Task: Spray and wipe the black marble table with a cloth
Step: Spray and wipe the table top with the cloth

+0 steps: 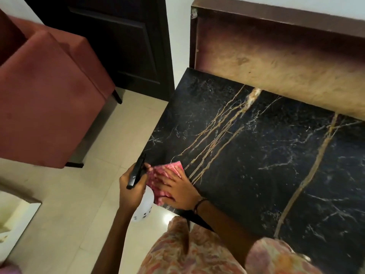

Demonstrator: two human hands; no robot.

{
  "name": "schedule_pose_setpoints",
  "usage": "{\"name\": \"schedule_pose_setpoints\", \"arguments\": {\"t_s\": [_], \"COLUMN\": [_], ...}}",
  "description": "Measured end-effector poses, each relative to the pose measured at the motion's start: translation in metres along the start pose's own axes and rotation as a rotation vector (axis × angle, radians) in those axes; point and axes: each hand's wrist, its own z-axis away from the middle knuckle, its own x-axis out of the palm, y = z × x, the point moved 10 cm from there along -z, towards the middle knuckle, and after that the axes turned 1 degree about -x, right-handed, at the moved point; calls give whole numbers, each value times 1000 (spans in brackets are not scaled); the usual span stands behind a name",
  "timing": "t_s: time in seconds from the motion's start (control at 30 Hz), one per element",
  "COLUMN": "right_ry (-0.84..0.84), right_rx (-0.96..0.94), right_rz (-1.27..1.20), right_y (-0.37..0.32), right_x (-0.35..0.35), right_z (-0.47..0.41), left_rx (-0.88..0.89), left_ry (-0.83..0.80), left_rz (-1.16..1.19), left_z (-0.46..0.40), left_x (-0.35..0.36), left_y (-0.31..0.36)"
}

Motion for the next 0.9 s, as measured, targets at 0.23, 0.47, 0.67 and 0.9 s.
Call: {"name": "schedule_pose_setpoints", "arguments": {"t_s": [0.23,0.47,0.67,0.9], "right_ry": [-84,-67,-84,-7], "right_rx": [160,834,998,910], "right_rz": [113,-22,-130,-468], "right_y": [75,81,41,34], "right_x": [-16,-23,-20,-11], "right_z": [98,116,106,95], "left_rx": [-17,74,179,140], "left_ry": [-95,-101,-50,-21], "left_rz": [-25,-64,-86,-92], "left_z": [-15,-14,-8,8], "left_x": [22,47,51,37], "left_y": [3,22,37,30]}}
